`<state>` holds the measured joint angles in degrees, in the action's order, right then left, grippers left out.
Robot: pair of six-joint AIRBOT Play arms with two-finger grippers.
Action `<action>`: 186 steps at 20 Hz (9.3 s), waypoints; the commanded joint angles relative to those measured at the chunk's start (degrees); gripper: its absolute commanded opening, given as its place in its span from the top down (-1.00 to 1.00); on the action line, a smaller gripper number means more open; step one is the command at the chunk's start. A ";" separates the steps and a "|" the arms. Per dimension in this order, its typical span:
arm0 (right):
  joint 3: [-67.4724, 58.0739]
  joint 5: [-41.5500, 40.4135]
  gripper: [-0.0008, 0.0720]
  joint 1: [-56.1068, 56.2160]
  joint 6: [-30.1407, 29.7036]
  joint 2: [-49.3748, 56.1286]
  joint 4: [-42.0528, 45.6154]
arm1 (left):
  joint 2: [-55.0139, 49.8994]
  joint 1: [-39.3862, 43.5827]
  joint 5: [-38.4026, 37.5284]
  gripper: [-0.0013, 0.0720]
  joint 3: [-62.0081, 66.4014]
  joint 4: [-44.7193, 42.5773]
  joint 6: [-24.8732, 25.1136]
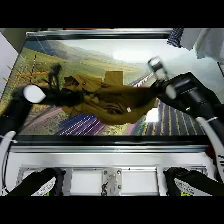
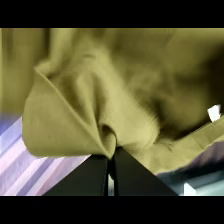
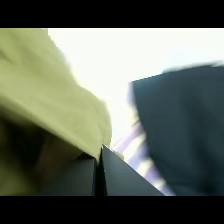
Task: Fold the clothes and pants, and hang the long-sleeved shirts on hangers.
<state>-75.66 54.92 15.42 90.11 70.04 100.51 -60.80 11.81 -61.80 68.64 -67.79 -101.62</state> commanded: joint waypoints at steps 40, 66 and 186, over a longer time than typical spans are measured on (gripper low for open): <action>3.61 44.09 0.94 -4.33 10.86 -11.32 -20.85 | -2.27 -11.45 -19.37 -0.97 9.33 0.94 17.16; 3.61 44.09 0.94 -4.33 10.86 -11.32 -20.85 | -53.31 -31.91 8.17 -0.97 32.92 -42.16 14.16; -8.66 30.25 0.94 15.43 18.82 -8.83 -29.90 | -8.37 12.96 -11.41 0.94 -14.01 12.44 80.30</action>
<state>-84.25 88.62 26.79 107.39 59.96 70.87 -69.12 24.73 -73.60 54.59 -55.53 -21.15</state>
